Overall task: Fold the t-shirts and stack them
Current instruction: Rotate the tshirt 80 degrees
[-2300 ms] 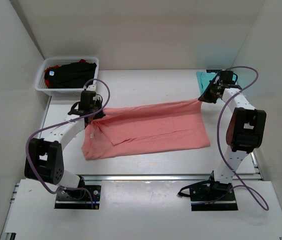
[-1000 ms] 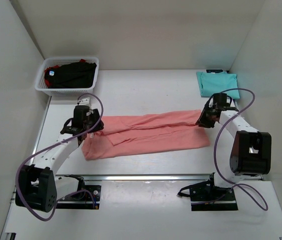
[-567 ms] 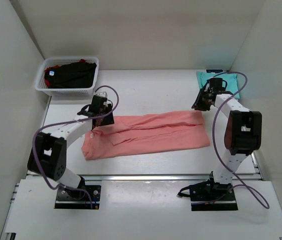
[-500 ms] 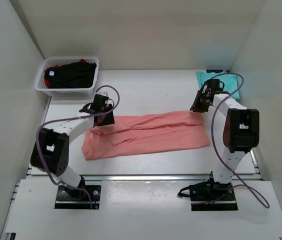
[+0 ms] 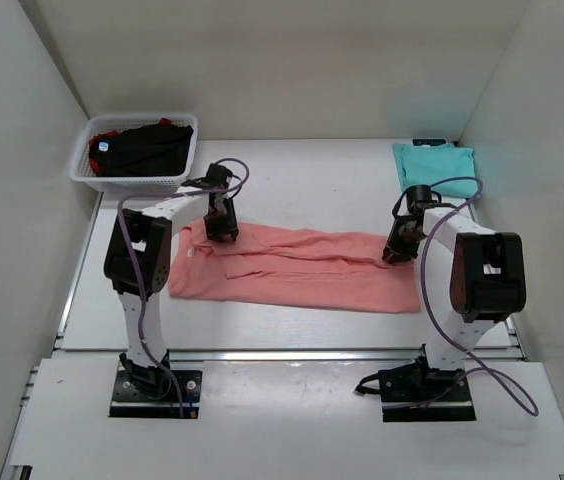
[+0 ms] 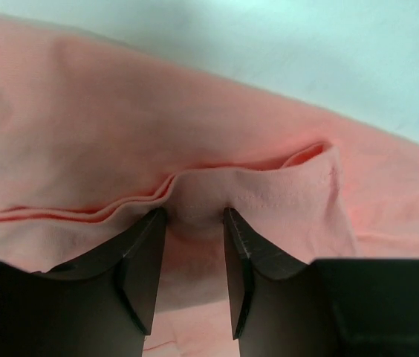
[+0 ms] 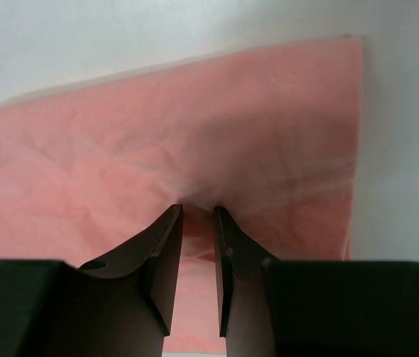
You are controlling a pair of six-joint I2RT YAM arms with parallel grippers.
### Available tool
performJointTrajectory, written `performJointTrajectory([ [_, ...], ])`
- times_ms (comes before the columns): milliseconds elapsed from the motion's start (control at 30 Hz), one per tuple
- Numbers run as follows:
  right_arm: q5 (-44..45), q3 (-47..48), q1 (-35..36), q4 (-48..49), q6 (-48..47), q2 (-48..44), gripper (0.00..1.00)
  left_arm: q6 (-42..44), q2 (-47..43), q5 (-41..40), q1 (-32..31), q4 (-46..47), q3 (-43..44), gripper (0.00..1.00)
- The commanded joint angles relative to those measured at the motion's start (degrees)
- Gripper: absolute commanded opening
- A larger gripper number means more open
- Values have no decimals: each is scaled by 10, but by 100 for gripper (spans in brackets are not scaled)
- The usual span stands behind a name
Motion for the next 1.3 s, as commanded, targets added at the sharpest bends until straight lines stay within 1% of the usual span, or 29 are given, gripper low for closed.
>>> performJointTrajectory([
  [0, 42, -45, 21, -54, 30, -29, 22, 5, 40, 26, -24, -20, 57, 49],
  [133, 48, -91, 45, -58, 61, -70, 22, -7, 92, 46, -27, -17, 128, 48],
  [200, 46, -116, 67, -57, 77, -97, 22, -6, 126, 54, -29, -36, 205, 48],
  [233, 48, -130, 83, -56, 91, -111, 23, 2, 154, 60, -33, -51, 226, 48],
  [267, 55, -147, 91, -61, 106, -119, 23, 10, 187, 69, -33, -74, 276, 46],
  [300, 56, -156, 107, -55, 118, -132, 23, 9, 202, 75, -35, -86, 338, 47],
  [333, 56, -177, 126, -56, 138, -137, 23, 14, 240, 82, -37, -110, 370, 47],
  [400, 65, -214, 160, -45, 181, -186, 22, 20, 297, 90, -43, -148, 500, 46],
  [433, 68, -243, 184, -42, 210, -198, 23, 19, 335, 97, -47, -167, 536, 46],
  [467, 66, -271, 192, -31, 243, -225, 22, 16, 372, 105, -48, -180, 604, 45],
  [500, 68, -299, 215, -16, 261, -258, 23, 13, 388, 112, -50, -192, 670, 46],
  [533, 67, -313, 231, -13, 300, -283, 23, 9, 420, 124, -50, -194, 693, 44],
  [567, 65, -341, 240, 11, 332, -298, 23, -6, 440, 138, -50, -183, 730, 43],
  [600, 63, -369, 256, 35, 342, -318, 23, -15, 441, 151, -49, -167, 735, 42],
  [633, 61, -377, 269, 59, 363, -334, 23, -19, 441, 162, -47, -151, 716, 41],
  [667, 62, -394, 283, 64, 388, -350, 23, -19, 433, 168, -51, -123, 700, 41],
  [700, 63, -410, 292, 90, 406, -354, 24, -15, 422, 167, -53, -99, 667, 41],
  [733, 70, -420, 312, 107, 418, -360, 26, -16, 412, 162, -56, -77, 652, 42],
  [800, 75, -421, 345, 117, 439, -361, 27, -23, 423, 161, -58, -61, 652, 42],
  [833, 74, -420, 375, 114, 446, -358, 28, -27, 428, 161, -55, -62, 673, 42],
  [867, 93, -417, 396, 118, 456, -346, 29, -39, 444, 159, -54, -54, 695, 42],
  [933, 82, -415, 418, 131, 461, -330, 32, -65, 459, 177, -43, -17, 705, 43],
  [967, 82, -417, 432, 136, 467, -314, 32, -71, 461, 174, -38, -6, 699, 43],
  [1033, 80, -410, 456, 139, 476, -298, 28, -84, 461, 168, -37, 20, 688, 43],
  [1167, 79, -390, 509, 173, 495, -260, 28, -100, 471, 166, -22, 74, 699, 44],
  [1233, 84, -346, 532, 168, 486, -227, 29, -114, 474, 167, -12, 105, 702, 45],
  [1267, 87, -308, 548, 157, 482, -206, 31, -126, 474, 172, -10, 114, 699, 44],
])
